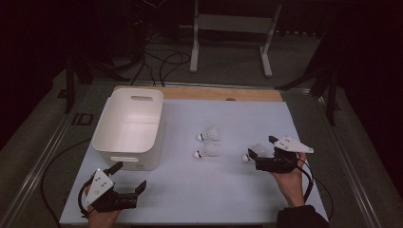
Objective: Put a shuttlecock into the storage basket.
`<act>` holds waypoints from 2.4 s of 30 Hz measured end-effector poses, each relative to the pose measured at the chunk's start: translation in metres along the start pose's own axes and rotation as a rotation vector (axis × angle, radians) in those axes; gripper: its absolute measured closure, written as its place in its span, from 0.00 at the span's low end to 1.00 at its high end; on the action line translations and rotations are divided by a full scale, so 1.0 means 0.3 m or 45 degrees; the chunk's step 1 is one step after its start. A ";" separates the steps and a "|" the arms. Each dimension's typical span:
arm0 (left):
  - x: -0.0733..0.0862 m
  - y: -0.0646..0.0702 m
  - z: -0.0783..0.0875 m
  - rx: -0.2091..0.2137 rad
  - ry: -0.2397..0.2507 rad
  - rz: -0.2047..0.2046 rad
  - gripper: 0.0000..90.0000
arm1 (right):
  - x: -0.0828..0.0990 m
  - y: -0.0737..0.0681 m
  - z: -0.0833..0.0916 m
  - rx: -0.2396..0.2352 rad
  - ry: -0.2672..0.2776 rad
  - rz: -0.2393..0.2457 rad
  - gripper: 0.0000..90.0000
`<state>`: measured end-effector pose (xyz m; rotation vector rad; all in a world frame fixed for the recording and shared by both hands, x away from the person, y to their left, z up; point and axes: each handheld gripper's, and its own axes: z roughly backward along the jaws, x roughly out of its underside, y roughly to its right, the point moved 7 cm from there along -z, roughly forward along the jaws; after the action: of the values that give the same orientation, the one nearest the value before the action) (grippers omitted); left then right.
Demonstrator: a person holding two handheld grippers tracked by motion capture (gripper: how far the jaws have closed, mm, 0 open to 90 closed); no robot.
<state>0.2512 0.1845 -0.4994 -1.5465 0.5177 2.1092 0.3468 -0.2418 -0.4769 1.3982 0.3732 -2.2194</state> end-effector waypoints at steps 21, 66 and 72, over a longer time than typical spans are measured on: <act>0.000 0.002 0.001 0.003 0.000 -0.003 0.00 | 0.107 0.056 -0.061 0.005 -0.137 -0.084 0.08; -0.001 0.004 0.001 0.002 0.000 -0.014 0.00 | 0.183 0.002 -0.117 -0.062 -0.354 -0.041 0.95; -0.001 0.004 0.001 0.002 -0.002 -0.014 0.00 | 0.176 -0.001 -0.115 -0.043 -0.347 -0.021 0.96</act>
<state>0.2504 0.1835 -0.4991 -1.5433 0.5089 2.1017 0.3542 -0.2389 -0.5395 1.0594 0.3257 -2.3652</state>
